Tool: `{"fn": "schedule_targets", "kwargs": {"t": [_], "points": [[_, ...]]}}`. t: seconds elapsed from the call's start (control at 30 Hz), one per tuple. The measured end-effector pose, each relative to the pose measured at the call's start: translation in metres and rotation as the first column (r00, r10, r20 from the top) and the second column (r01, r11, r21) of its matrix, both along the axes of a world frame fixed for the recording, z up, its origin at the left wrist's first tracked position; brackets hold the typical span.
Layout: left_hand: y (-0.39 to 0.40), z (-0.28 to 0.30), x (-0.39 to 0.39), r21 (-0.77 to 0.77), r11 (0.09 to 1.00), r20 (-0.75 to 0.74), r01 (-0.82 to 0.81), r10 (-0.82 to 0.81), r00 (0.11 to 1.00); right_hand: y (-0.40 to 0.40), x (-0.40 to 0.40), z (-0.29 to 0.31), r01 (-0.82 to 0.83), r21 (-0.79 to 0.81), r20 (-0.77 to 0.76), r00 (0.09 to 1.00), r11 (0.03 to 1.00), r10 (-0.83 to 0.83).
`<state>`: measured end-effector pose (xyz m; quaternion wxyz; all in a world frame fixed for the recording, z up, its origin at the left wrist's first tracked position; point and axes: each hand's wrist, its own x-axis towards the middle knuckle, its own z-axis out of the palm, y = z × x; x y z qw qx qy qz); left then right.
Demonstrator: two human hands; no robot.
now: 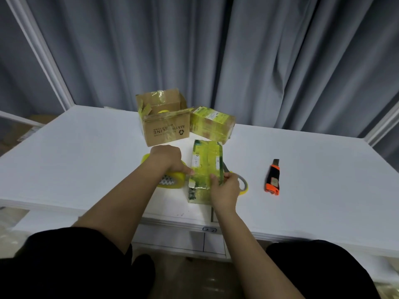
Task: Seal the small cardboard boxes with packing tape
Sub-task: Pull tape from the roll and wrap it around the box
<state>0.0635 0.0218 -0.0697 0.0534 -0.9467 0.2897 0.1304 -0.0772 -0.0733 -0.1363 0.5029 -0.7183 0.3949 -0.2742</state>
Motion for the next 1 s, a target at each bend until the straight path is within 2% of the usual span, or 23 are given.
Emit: {"fn": "schedule_targets", "kwargs": {"t": [0.17, 0.27, 0.33, 0.43, 0.53, 0.6, 0.67, 0.7, 0.73, 0.77, 0.8, 0.87, 0.93, 1.0], "points": [[0.001, 0.003, -0.003, -0.005, 1.000, -0.006, -0.008, 0.008, 1.000, 0.005, -0.004, -0.010, -0.098, 0.016, 0.001, 0.995, 0.995, 0.098], [0.005, 0.005, -0.006, -0.012, 1.000, 0.009, -0.012, 0.013, 1.000, -0.006, 0.000, -0.009, -0.146, -0.038, -0.049, 0.988, 0.989, 0.144], [0.011, 0.004, -0.007, -0.054, 0.997, -0.031, -0.055, 0.053, 0.998, -0.020, 0.011, -0.006, -0.237, -0.010, -0.051, 0.970, 0.972, 0.236], [0.024, -0.001, -0.011, -0.253, 0.946, -0.266, -0.203, 0.133, 0.955, -0.041, 0.038, 0.003, -0.412, 0.030, -0.045, 0.910, 0.911, 0.413], [0.036, -0.005, -0.017, -0.408, 0.831, -0.456, -0.379, 0.174, 0.873, -0.054, 0.064, 0.006, -0.588, -0.004, -0.118, 0.803, 0.809, 0.584], [0.043, -0.005, -0.019, -0.457, 0.748, -0.554, -0.482, 0.186, 0.812, -0.056, 0.079, 0.009, -0.637, -0.057, -0.182, 0.763, 0.768, 0.620], [0.049, -0.004, -0.018, -0.479, 0.669, -0.643, -0.568, 0.173, 0.746, -0.051, 0.086, 0.010, -0.591, -0.236, -0.261, 0.804, 0.772, 0.535], [0.052, -0.003, -0.017, -0.481, 0.642, -0.673, -0.597, 0.165, 0.721, -0.044, 0.084, 0.012, -0.503, -0.350, -0.252, 0.863, 0.790, 0.438], [0.055, -0.002, -0.017, -0.476, 0.627, -0.694, -0.617, 0.163, 0.701, -0.035, 0.077, 0.014, -0.384, -0.432, -0.168, 0.923, 0.816, 0.345], [0.057, -0.001, -0.016, -0.464, 0.621, -0.706, -0.632, 0.172, 0.687, -0.023, 0.067, 0.015, -0.282, -0.441, -0.031, 0.954, 0.852, 0.299], [0.058, -0.001, -0.014, -0.448, 0.622, -0.709, -0.642, 0.190, 0.679, -0.011, 0.057, 0.014, -0.236, -0.392, 0.070, 0.956, 0.889, 0.285], [0.061, 0.002, -0.012, -0.425, 0.626, -0.707, -0.654, 0.221, 0.671, 0.014, 0.039, 0.009, -0.337, -0.147, 0.115, 0.928, 0.930, 0.354], [0.063, 0.003, -0.011, -0.425, 0.586, -0.742, -0.690, 0.211, 0.636, 0.037, 0.025, 0.007, -0.486, 0.208, 0.130, 0.874, 0.849, 0.469], [0.067, 0.005, -0.012, -0.424, 0.486, -0.817, -0.765, 0.160, 0.554, 0.052, 0.022, 0.010, -0.524, 0.445, 0.191, 0.848, 0.726, 0.494]]}}
